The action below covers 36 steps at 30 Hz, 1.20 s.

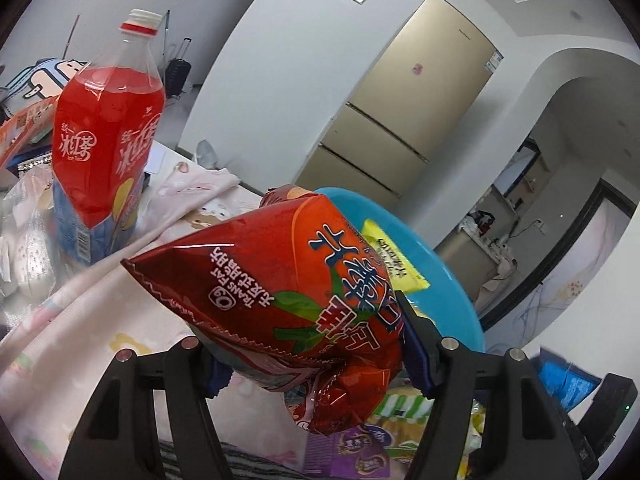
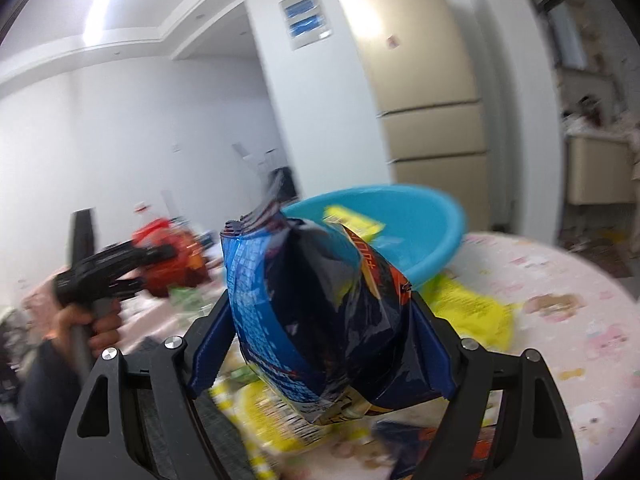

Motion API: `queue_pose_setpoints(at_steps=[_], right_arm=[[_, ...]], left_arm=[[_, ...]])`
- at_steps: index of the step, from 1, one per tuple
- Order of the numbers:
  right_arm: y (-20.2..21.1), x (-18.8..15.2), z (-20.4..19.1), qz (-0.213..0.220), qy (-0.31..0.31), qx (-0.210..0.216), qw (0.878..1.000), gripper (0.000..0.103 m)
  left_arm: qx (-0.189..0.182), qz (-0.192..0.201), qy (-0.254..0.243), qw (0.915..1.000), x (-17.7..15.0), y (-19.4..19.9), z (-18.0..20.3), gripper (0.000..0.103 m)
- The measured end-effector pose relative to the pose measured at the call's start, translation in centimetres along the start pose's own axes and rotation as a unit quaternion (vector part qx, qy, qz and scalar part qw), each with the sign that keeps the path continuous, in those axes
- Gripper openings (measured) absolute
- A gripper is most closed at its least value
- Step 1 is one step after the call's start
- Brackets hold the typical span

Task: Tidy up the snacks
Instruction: 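Lift the red bag and blue bag and carry both over the basin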

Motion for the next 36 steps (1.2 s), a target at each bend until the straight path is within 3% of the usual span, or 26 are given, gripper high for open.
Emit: queue_pose_setpoints(at_steps=[4, 10, 14, 19, 22, 29, 36], right_arm=[[0.3, -0.2, -1.0, 0.001, -0.021, 0.045, 0.999, 0.080], [0.9, 0.7, -0.8, 0.028, -0.034, 0.046, 0.998, 0.080], [2.5, 2.7, -1.1, 0.078, -0.038, 0.044, 0.995, 0.080], [4.3, 6.3, -3.7, 0.131, -0.011, 0.027, 0.991, 0.080], [5.0, 9.1, -5.3, 0.148, 0.016, 0.007, 0.989, 0.080], [6.3, 15.3, -8.9, 0.187, 0.070, 0.013, 0.980, 0.080], [6.1, 20.0, -9.5, 0.241, 0.074, 0.000, 0.968, 0.080]], left_arm=[[-0.009, 0.007, -0.008, 0.9999, 0.4, 0.5, 0.7, 0.070], [-0.032, 0.033, -0.052, 0.9976, 1.1, 2.7, 3.6, 0.070], [-0.055, 0.053, -0.080, 0.9938, 1.7, 4.8, 6.1, 0.070], [-0.068, 0.102, -0.140, 0.9825, 3.3, 8.2, 10.5, 0.070], [-0.084, 0.110, -0.164, 0.9767, 4.0, 9.8, 13.3, 0.070], [-0.119, 0.116, -0.173, 0.9708, 6.6, 11.7, 17.5, 0.070], [-0.118, 0.173, -0.200, 0.9571, 10.5, 13.1, 20.6, 0.070]])
Point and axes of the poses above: each gripper's, at about its wrist camera, not at the fingertips, and y roughly against the way its jaws point, z to its right, x to its top, the point moved 8 cm from there along -y, roughly the way its jaws point, and after that the axes turned 14 degrees about z, right-handed, at the moved point
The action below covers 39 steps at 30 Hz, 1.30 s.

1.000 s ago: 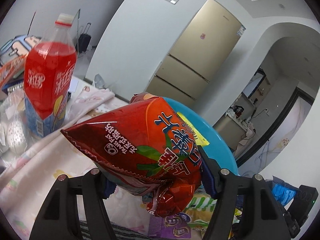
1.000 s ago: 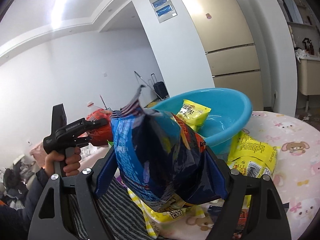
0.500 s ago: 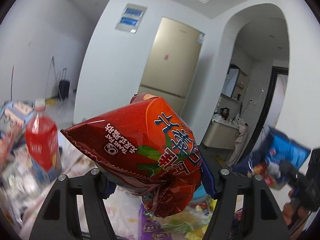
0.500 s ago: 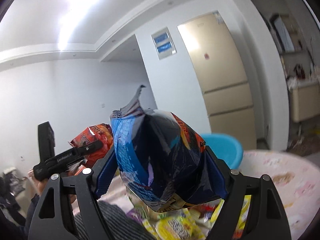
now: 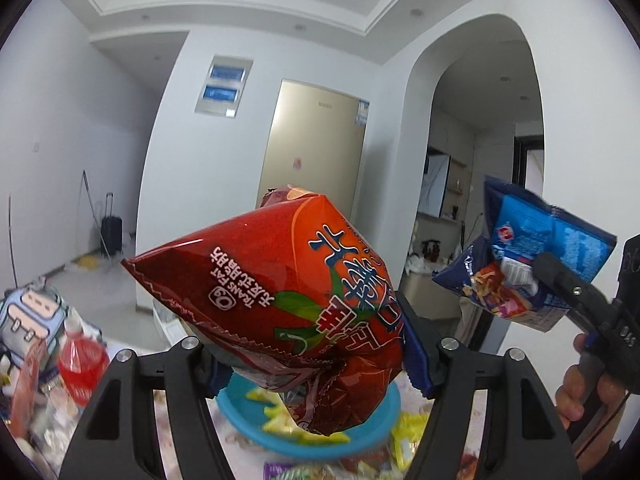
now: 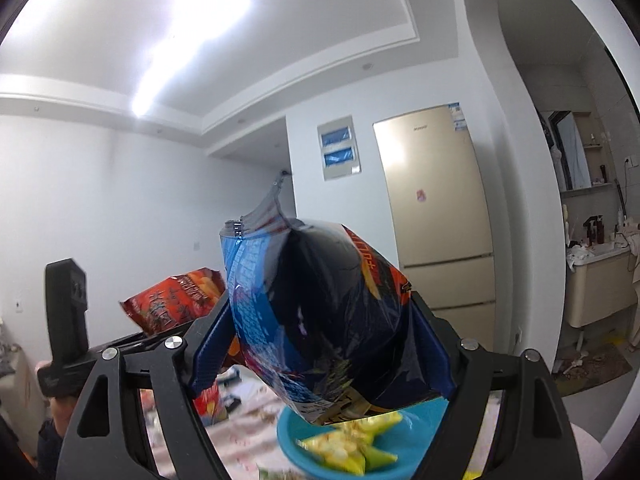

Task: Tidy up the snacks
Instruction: 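Lift the red bag and blue bag and carry both over the basin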

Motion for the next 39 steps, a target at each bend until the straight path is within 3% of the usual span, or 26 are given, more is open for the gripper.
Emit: queue_pose_setpoints(at_steps=[11, 15, 20, 27, 39], right_arm=[[-4.1, 0.8, 0.0, 0.035, 0.008, -0.024, 0.999, 0.080], [-6.5, -0.3, 0.5, 0.023, -0.003, -0.026, 0.999, 0.080], [-8.8, -4.5, 2.5, -0.020, -0.015, -0.043, 0.999, 0.080], [-10.6, -11.4, 7.3, -0.099, -0.063, -0.076, 0.990, 0.080], [-11.3, -19.9, 12.6, -0.224, -0.157, -0.129, 0.953, 0.080]], left_arm=[[-0.031, -0.010, 0.033, 0.9989, -0.1, -5.5, -1.1, 0.070], [-0.014, -0.016, 0.028, 0.9994, -1.0, -8.0, -2.5, 0.070], [-0.011, -0.040, 0.025, 0.9988, -3.8, -10.7, -3.8, 0.070], [0.010, -0.108, 0.020, 0.9939, -9.6, -14.8, -5.5, 0.070], [0.058, -0.186, 0.025, 0.9804, -15.8, -18.8, -8.4, 0.070]])
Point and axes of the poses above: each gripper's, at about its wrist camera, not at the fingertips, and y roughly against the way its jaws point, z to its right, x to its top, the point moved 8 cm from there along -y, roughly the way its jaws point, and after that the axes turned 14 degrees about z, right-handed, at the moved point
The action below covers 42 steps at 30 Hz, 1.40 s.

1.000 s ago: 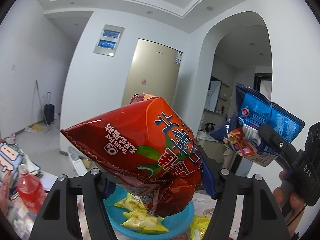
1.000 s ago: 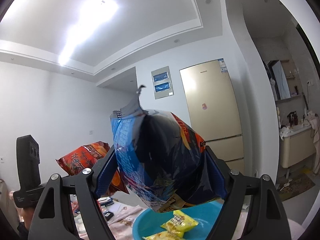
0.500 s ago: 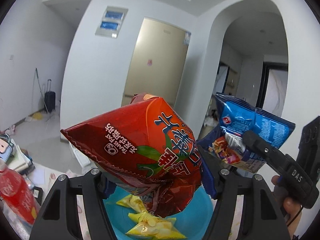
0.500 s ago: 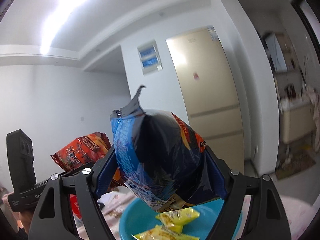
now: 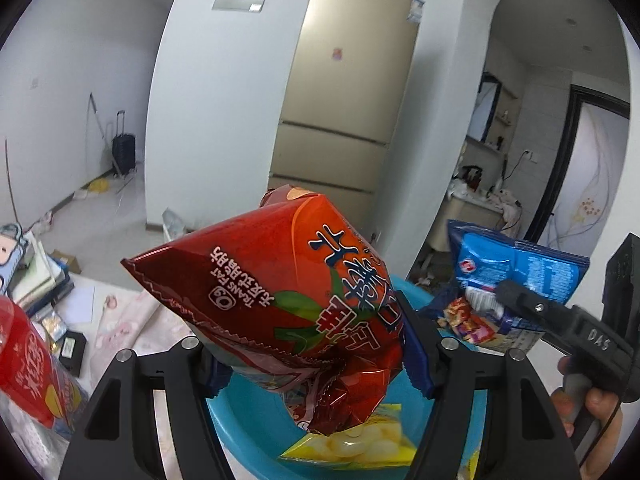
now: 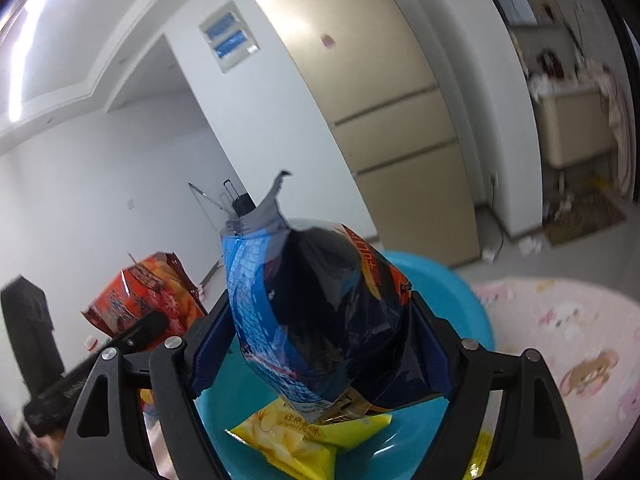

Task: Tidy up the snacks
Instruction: 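Open both grippers to drop the red and blue bags into the basin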

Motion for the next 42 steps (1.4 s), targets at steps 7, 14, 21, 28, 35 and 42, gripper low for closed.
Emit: queue_pose_setpoints(at_steps=[7, 14, 21, 28, 35, 42], right_arm=[[-0.3, -0.5, 1.0, -0.011, -0.007, -0.029, 1.000, 0.084], [0.1, 0.4, 0.4, 0.003, -0.005, -0.025, 1.000, 0.095], [1.0, 1.8, -0.4, 0.026, 0.005, -0.020, 0.999, 0.103], [1.5, 2.3, -1.5, 0.039, 0.024, -0.006, 0.999, 0.103], [1.8, 2.5, -2.4, 0.047, 0.039, -0.002, 0.998, 0.103], [3.2, 3.5, -3.5, 0.069, 0.055, 0.005, 0.996, 0.103]], left_arm=[[0.027, -0.036, 0.008, 0.9990, -2.0, -2.8, -1.5, 0.070], [0.037, -0.059, 0.022, 0.9973, -2.6, -4.3, -2.4, 0.070], [0.033, -0.063, 0.019, 0.9973, -2.6, -5.0, -2.2, 0.070], [0.057, -0.069, 0.012, 0.9959, -3.5, -5.1, -2.9, 0.102], [0.039, -0.036, 0.010, 0.9985, -2.1, -3.9, -2.2, 0.103], [0.030, 0.003, 0.002, 0.9995, 0.8, -0.9, -1.0, 0.103]])
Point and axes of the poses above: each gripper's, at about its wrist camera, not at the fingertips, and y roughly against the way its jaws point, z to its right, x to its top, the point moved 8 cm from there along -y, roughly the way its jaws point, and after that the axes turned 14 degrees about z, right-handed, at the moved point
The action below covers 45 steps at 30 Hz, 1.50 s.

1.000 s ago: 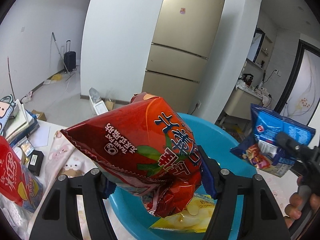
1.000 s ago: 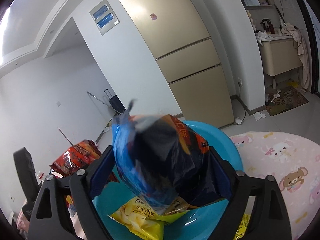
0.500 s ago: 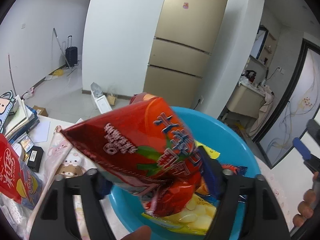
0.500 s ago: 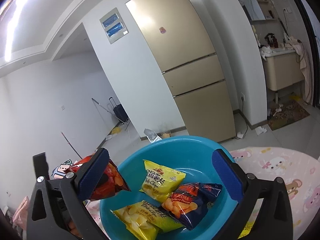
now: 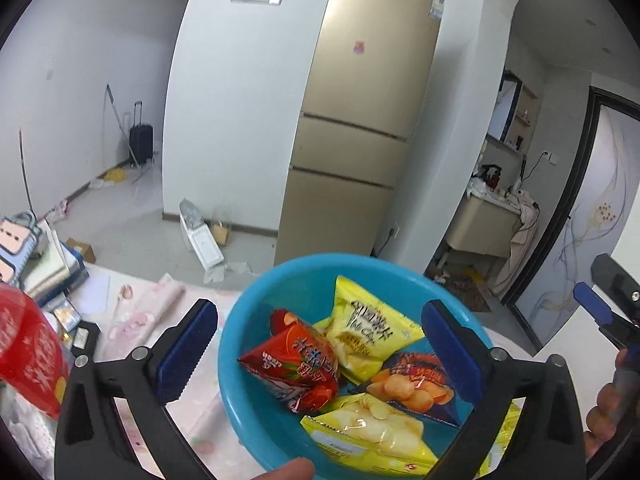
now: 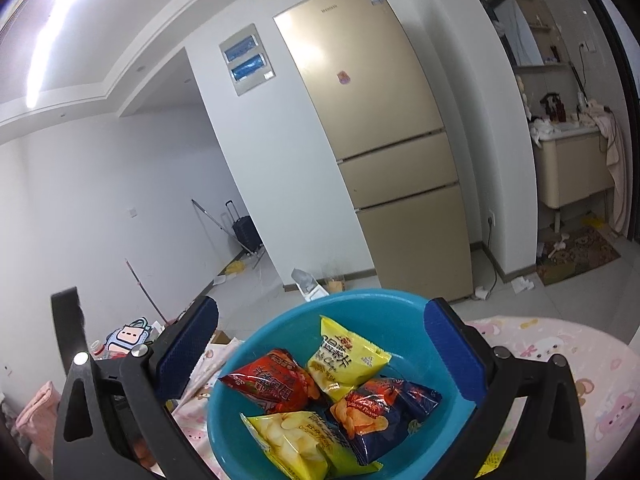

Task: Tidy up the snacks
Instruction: 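Open both grippers to drop the red and blue bags into the basin, then move both tools away from the basin toward the snack bags on the table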

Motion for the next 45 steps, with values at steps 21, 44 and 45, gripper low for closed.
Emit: queue_pose_setpoints(at_steps=[21, 44, 45], right_arm=[[7.9, 6.0, -5.5, 0.098, 0.067, 0.050, 0.992, 0.103], [12.0, 5.0, -6.4, 0.088, 0.100, 0.052, 0.990, 0.103], [12.4, 4.8, -6.3, 0.087, 0.105, 0.049, 0.989, 0.103]], left_arm=[[-0.056, 0.121, -0.034, 0.9905, 7.3, 12.2, 4.3, 0.103], [-0.069, 0.142, -0.084, 0.9839, 7.1, 19.0, 8.1, 0.103], [-0.069, 0.139, -0.085, 0.9843, 6.9, 19.1, 8.1, 0.103]])
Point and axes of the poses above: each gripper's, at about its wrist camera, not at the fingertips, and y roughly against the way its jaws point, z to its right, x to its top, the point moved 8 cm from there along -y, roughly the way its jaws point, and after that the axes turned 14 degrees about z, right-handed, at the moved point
